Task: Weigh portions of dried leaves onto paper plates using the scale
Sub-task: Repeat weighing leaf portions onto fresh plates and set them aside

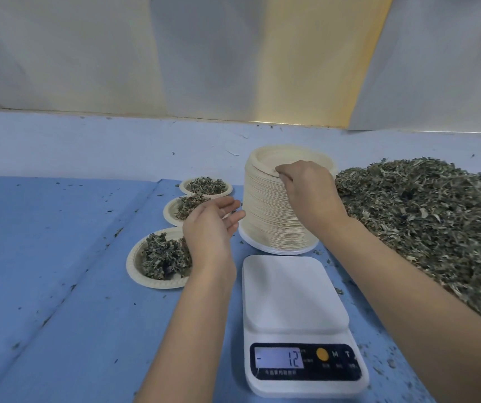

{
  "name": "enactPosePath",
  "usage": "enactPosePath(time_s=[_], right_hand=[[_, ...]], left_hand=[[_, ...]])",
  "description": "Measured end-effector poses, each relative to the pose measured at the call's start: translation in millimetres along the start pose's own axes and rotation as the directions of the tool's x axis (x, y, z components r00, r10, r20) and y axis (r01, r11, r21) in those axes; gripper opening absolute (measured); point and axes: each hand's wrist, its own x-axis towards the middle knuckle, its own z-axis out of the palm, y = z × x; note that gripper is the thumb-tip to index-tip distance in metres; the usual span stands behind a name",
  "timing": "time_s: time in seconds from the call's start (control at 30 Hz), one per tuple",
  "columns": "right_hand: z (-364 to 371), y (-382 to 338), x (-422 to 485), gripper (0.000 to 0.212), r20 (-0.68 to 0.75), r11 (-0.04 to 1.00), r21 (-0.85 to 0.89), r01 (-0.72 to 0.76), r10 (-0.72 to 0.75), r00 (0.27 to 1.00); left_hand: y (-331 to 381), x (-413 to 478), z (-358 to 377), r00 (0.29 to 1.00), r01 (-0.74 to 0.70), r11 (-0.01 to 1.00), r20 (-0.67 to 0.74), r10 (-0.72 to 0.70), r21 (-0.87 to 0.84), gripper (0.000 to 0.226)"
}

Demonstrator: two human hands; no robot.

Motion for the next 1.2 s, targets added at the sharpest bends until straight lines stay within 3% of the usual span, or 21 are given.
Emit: enactPosePath(time_s=[0.13,0.27,0.37,0.53,0.63,0.73,0.83,0.87,0.93,1.0,1.1,1.2], right_hand=[[-5.6,-9.1,-6.3,0.029,-0.172,0.991,0.074,0.109,-0.094,0.981],[-12.7,-31.8,-27.0,0.027,-0.319,0.945,0.080,0.316,-0.276,0.907],[-9.4,-38.4,-45.8,0.030,-0.336,0.926,0.070,0.371,-0.328,0.883],[-5.0,-37.5,-76.9,0.035,-0.326,0.925,0.061,0.376,-0.338,0.883],[-7.6,-37.1,-85.0,0.025,-0.318,0.913,0.079,0.400,-0.357,0.878],[-17.3,-34.2,-88.7,0.020,-0.341,0.915,0.279,0.291,-0.189,0.921],[-30.3,-20.7,-90.4,0.031,-0.282,0.871,0.489,-0.039,0.200,0.938],[-32.4,-13.0,-91.0,0.035,-0.232,0.811,0.564,-0.156,0.337,0.912],[-34.7,1.7,-92.3,0.041,-0.053,0.573,0.749,-0.332,0.551,0.833],[-37.3,8.6,-95.9,0.036,0.076,0.372,0.841,-0.392,0.636,0.768],[-38.7,14.1,-102.5,0.028,0.080,0.342,0.844,-0.414,0.683,0.726],[-37.1,17.9,-105.2,0.026,0.071,0.296,0.871,-0.392,0.713,0.697]], left_hand=[[0.1,1.2,0.2,0.997,0.020,0.997,0.075,-0.026,0.076,0.025],[4.1,0.2,1.9,0.986,0.042,0.994,0.156,-0.058,0.104,0.022],[8.4,1.5,-0.2,0.992,-0.014,0.998,0.127,0.006,0.067,0.038],[15.1,2.3,-9.1,0.984,-0.132,0.980,0.136,0.112,0.150,0.018],[17.8,4.9,-12.0,0.981,-0.159,0.961,0.146,0.127,0.225,0.013],[18.9,6.7,-15.3,0.977,-0.193,0.933,0.151,0.152,0.304,0.016],[21.2,5.6,-18.4,0.970,-0.192,0.900,0.214,0.114,0.392,0.012],[22.0,4.7,-19.0,0.965,-0.186,0.885,0.250,0.083,0.427,0.010],[23.0,2.2,-18.6,0.948,-0.174,0.862,0.317,0.016,0.477,0.010],[23.4,0.2,-18.6,0.932,-0.184,0.825,0.361,-0.026,0.535,0.018],[26.5,-1.9,-19.8,0.928,-0.228,0.741,0.372,-0.032,0.631,0.009],[30.3,-0.6,-22.0,0.951,-0.181,0.687,0.304,-0.061,0.704,0.037]])
